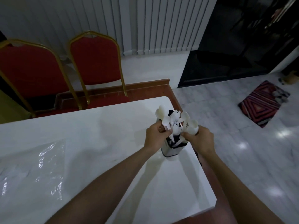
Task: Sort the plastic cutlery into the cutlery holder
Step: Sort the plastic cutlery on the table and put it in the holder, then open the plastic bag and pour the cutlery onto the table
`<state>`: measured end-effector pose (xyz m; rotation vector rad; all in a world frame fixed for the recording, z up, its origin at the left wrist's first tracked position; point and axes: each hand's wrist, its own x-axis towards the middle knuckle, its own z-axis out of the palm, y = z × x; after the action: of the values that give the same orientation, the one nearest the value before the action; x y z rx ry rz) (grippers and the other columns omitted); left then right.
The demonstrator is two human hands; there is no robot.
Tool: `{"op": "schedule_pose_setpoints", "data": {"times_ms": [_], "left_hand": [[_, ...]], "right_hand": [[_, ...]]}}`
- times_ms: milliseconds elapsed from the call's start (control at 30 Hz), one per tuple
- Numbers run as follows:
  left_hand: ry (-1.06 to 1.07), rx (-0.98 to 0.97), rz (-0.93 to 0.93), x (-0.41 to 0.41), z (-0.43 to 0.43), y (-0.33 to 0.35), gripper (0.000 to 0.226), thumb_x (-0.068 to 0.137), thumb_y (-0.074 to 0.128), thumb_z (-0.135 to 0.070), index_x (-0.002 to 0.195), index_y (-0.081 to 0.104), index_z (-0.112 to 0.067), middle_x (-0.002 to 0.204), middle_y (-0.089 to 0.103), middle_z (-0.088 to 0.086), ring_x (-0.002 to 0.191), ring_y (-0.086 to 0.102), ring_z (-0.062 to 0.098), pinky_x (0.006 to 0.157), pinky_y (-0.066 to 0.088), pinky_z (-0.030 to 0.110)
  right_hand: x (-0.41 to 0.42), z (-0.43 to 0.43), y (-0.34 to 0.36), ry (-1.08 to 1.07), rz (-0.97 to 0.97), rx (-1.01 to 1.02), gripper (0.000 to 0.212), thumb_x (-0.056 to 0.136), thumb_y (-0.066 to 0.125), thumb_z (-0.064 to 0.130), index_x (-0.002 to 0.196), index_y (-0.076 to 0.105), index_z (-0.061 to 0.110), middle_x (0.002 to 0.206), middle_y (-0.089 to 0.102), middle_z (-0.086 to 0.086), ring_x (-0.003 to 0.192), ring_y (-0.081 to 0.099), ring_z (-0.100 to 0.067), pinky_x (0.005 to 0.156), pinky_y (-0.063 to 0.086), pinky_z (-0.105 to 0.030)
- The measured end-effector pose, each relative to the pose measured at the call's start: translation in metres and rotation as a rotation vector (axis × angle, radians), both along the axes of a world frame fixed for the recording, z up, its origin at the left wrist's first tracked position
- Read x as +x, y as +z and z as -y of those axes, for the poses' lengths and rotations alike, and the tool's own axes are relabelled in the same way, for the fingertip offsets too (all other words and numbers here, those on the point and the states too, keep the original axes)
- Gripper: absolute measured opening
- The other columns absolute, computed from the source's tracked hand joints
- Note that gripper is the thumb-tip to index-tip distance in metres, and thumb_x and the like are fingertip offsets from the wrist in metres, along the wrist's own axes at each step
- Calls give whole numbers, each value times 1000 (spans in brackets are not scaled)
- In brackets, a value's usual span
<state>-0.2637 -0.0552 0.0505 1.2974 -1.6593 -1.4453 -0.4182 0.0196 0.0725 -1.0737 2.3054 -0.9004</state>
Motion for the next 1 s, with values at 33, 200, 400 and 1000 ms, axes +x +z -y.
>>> {"op": "schedule_pose_setpoints", "data": {"times_ms": [33, 200, 400, 1000], "left_hand": [[-9, -22, 37, -3, -2, -4, 17, 79, 73, -16, 94, 65, -13, 79, 67, -6, 69, 59, -2, 57, 41, 2], [-130, -137, 228, -12, -3, -22, 14, 77, 70, -12, 83, 59, -5, 82, 70, 12, 76, 64, 22, 66, 49, 23], [-233, -249, 279, -15, -5, -29, 14, 78, 69, -13, 77, 59, -3, 77, 68, 13, 77, 64, 26, 69, 52, 37], [-194, -297, 249, 22, -12, -38, 53, 75, 57, 5, 124, 55, -15, 116, 52, 1, 100, 54, 12, 86, 46, 17]], "right_hand": [[-1, 1, -3, 33, -1, 20, 22, 71, 82, 29, 75, 66, 15, 67, 65, 4, 68, 64, -14, 59, 47, -24], [-7, 11, -17, 169, -47, 138, 30, 69, 81, 27, 59, 53, 21, 56, 53, 9, 59, 55, -14, 55, 42, -25], [-16, 17, -25, 298, -52, 190, 16, 73, 80, 25, 76, 66, 17, 70, 60, 5, 68, 55, -12, 65, 48, -23], [-12, 14, 10, 348, -370, 6, 16, 81, 64, 23, 95, 66, 16, 88, 71, 1, 75, 65, -21, 68, 57, -37]]}}
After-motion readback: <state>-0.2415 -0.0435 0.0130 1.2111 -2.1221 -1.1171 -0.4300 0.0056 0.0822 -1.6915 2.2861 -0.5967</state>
